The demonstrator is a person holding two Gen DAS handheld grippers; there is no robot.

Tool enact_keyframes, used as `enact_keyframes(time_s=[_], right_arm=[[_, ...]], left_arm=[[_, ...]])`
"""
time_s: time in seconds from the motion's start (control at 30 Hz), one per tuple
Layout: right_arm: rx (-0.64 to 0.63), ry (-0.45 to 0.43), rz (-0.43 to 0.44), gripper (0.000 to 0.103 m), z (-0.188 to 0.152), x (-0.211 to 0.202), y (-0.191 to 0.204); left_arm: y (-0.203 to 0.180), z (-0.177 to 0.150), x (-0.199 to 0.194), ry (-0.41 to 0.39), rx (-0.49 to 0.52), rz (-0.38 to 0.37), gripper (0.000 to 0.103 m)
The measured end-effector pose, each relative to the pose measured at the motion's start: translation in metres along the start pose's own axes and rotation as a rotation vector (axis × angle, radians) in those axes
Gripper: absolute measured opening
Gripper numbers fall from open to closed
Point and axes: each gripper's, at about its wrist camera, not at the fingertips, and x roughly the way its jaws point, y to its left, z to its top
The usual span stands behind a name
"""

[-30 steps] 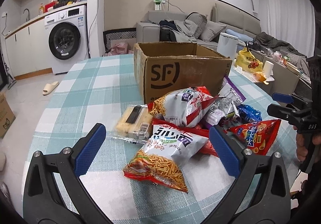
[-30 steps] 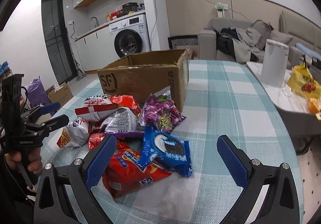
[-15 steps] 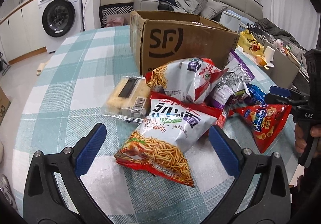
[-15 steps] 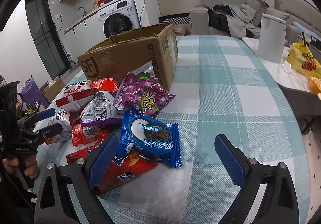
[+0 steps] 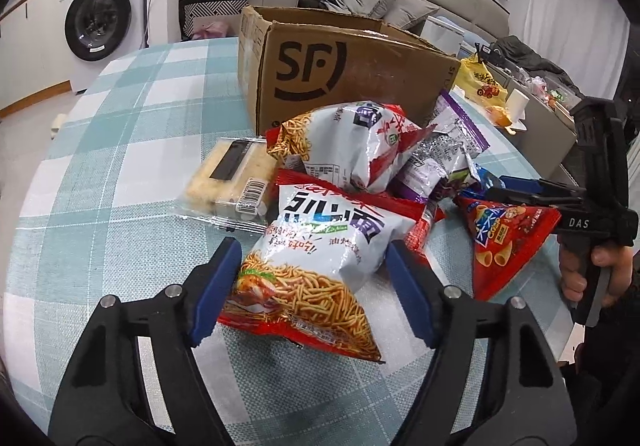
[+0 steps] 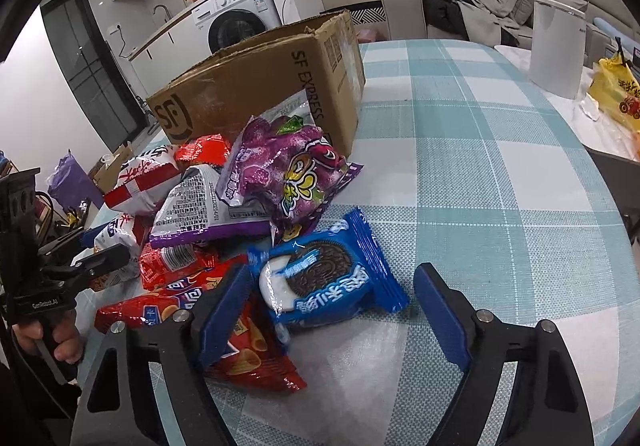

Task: Organize snacks
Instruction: 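Move the left tool to the white noodle bag while the right tool approaches the blue Oreo pack, then close the left tool on the noodle bag while the right tool closes on the Oreo pack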

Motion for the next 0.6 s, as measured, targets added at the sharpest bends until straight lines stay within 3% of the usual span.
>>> enact_keyframes(time_s=[0.4, 0.6], right_arm=[[-0.032, 0.026, -0.003, 0.083, 0.0, 0.003, 0.004], [-0.038, 0.034, 0.003, 0.083, 0.0, 0.003, 0.004]], left_arm=[[-0.008, 0.004, 0.015, 0.069, 0.031, 0.007, 0.072], [-0.009, 0.005, 0.019, 0.071, 0.043, -0.008, 0.057]])
